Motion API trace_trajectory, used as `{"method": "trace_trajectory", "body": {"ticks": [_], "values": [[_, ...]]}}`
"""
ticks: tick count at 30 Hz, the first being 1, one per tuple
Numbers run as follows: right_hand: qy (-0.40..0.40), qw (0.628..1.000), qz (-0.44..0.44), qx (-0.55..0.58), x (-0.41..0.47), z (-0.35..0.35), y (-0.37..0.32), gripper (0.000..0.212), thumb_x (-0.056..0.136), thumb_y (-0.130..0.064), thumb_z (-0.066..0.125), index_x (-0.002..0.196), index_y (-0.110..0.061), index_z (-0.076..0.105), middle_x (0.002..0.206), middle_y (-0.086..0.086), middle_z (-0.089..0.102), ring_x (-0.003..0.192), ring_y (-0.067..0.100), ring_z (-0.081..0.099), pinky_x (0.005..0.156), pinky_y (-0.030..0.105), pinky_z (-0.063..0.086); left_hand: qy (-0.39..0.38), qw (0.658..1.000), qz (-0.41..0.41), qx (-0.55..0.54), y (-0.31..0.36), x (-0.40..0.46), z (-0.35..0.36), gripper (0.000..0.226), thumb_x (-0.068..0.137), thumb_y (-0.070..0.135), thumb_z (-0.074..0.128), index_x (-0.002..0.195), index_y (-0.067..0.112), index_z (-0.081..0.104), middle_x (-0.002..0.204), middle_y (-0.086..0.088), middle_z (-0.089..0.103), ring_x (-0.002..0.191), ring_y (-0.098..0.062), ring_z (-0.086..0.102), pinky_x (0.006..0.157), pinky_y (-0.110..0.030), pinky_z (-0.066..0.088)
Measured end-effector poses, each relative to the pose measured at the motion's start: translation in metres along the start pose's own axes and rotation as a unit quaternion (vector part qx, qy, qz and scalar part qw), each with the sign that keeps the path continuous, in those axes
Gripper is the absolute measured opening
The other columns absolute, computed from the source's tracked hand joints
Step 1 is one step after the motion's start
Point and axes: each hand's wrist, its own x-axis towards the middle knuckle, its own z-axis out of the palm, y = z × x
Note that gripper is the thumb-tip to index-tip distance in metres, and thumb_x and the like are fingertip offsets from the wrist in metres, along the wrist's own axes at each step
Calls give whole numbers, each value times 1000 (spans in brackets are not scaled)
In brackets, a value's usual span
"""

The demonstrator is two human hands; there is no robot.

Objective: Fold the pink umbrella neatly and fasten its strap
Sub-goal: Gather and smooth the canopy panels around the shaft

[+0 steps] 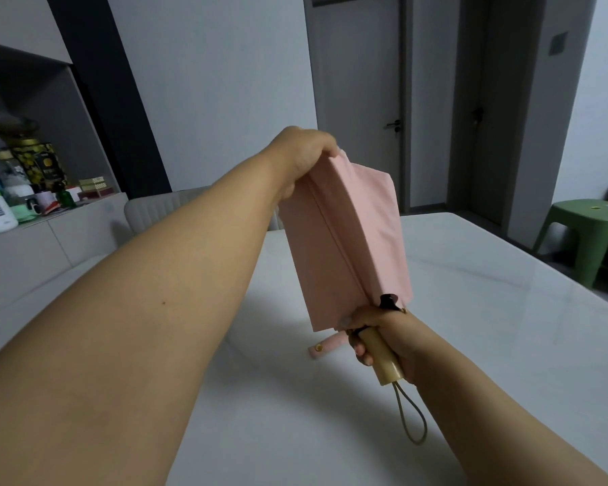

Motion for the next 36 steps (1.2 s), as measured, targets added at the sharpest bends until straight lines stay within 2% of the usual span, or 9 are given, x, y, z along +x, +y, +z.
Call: {"method": "trace_trajectory", "body": {"ticks": [5,7,9,14,19,25,28,31,36], "values": [[-4,1000,-19,-9,0,-5,-4,7,83,4,55,77,1,55,47,11,52,37,15,49,40,22,35,-22,994,-13,-104,1,2,-12,24,89,11,57,66,17,52,47,7,49,42,-7,44,51,-21,37],[-4,1000,-20,-23,1,-7,-4,6,80,1,58,75,1,55,45,10,56,40,16,46,40,22,36,-38,998,-10,-47,3,-1,-15,10,90,21,59,83,15,59,60,4,55,52,-8,49,57,-21,40],[-1,999,-17,-37,3,-6,-1,10,68,-4,65,70,3,58,47,11,54,41,18,47,41,23,38,-55,998,-13,26,6,-2,-17,18,90,29,61,100,14,62,76,2,57,64,-11,51,67,-23,42],[8,999,-4,-53,6,-4,3,11,70,-4,67,74,5,61,49,12,52,41,19,49,41,24,40,-92,978,-33,185,17,-6,-23,7,89,23,62,83,20,64,86,5,61,83,-12,55,92,-36,34],[25,998,-23,-57,5,-5,2,14,55,-12,66,62,0,65,51,15,53,42,22,48,43,26,41,-129,987,-44,81,16,-5,-31,9,90,22,64,83,17,65,84,3,64,86,-13,56,96,-42,41],[19,998,-33,-51,7,-7,4,18,70,-2,66,53,-7,68,52,15,52,41,20,49,42,24,41,-101,992,-9,78,15,-4,-33,14,85,9,69,96,18,65,91,4,66,89,-7,59,105,-45,30],[19,998,-31,-42,6,-6,2,13,59,-10,66,65,1,67,51,14,52,40,20,49,42,24,41,-68,995,-3,72,15,-5,-32,14,87,12,65,98,21,66,90,7,62,90,-10,55,101,-44,30],[28,999,-29,-37,7,-5,3,10,70,-2,69,73,6,62,49,12,53,40,19,50,41,24,41,-38,989,20,141,16,-8,-27,22,95,26,56,115,27,64,106,10,54,98,-13,47,88,-35,36],[48,998,-25,-29,8,-5,4,6,78,5,63,72,4,60,49,10,53,39,18,50,41,23,40,-79,968,41,236,21,-24,-8,38,100,49,37,132,33,49,87,1,48,66,-14,47,76,-36,55]]}}
